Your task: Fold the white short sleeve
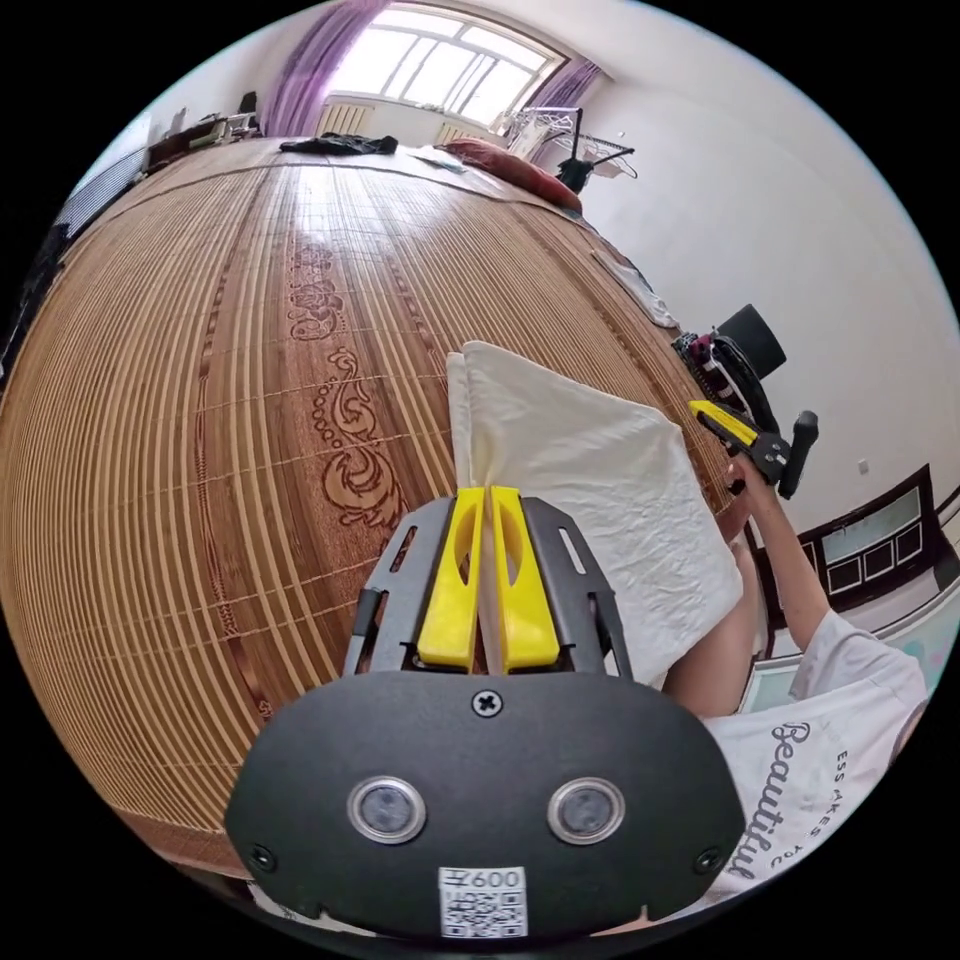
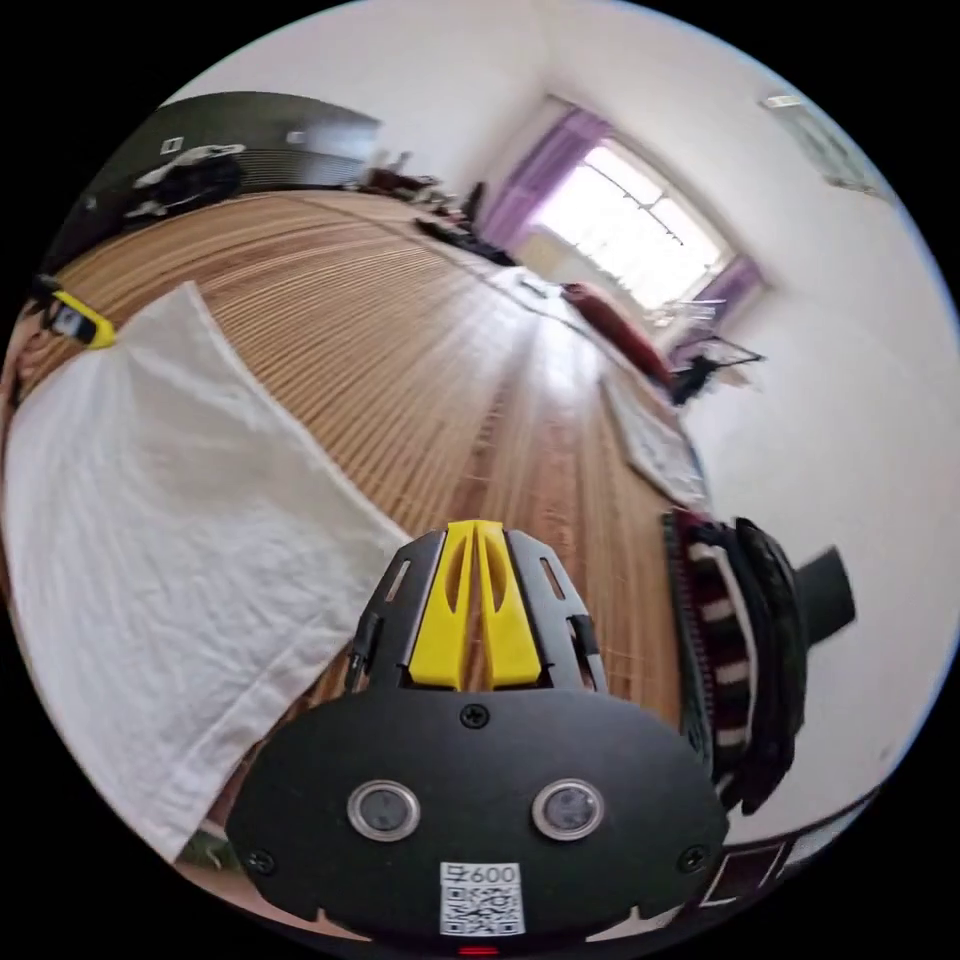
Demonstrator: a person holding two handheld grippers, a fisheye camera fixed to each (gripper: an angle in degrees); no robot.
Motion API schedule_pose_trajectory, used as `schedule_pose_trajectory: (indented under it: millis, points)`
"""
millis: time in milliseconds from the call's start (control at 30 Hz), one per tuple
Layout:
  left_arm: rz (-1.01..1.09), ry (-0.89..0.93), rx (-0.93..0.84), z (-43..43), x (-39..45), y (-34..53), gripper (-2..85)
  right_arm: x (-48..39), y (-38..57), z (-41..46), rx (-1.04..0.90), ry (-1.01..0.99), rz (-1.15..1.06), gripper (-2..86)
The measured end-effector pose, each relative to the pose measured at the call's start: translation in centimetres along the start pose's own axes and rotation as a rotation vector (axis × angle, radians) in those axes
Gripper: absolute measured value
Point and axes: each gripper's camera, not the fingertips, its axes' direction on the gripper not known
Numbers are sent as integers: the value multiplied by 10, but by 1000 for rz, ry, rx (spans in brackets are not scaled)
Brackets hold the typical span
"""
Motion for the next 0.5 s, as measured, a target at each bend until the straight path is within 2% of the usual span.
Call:
schedule_pose_trajectory:
  millis: [100, 133, 233, 333, 500]
  points:
    - [30, -66, 117, -23, 11, -13, 35, 44, 23, -9, 28, -336, 133, 6]
    - [28, -57, 134, -26, 11, -19, 40, 60, 31, -1, -5, -436, 220, 27]
    - [-29, 47, 119, -19, -1, -60, 76, 77, 45, 30, -116, -621, 293, 55]
    - [-74, 99, 58, 14, -18, -97, 82, 69, 51, 57, -213, -617, 280, 36]
    - [-174, 143, -29, 66, -42, -123, 55, 67, 64, 68, -199, -607, 242, -3]
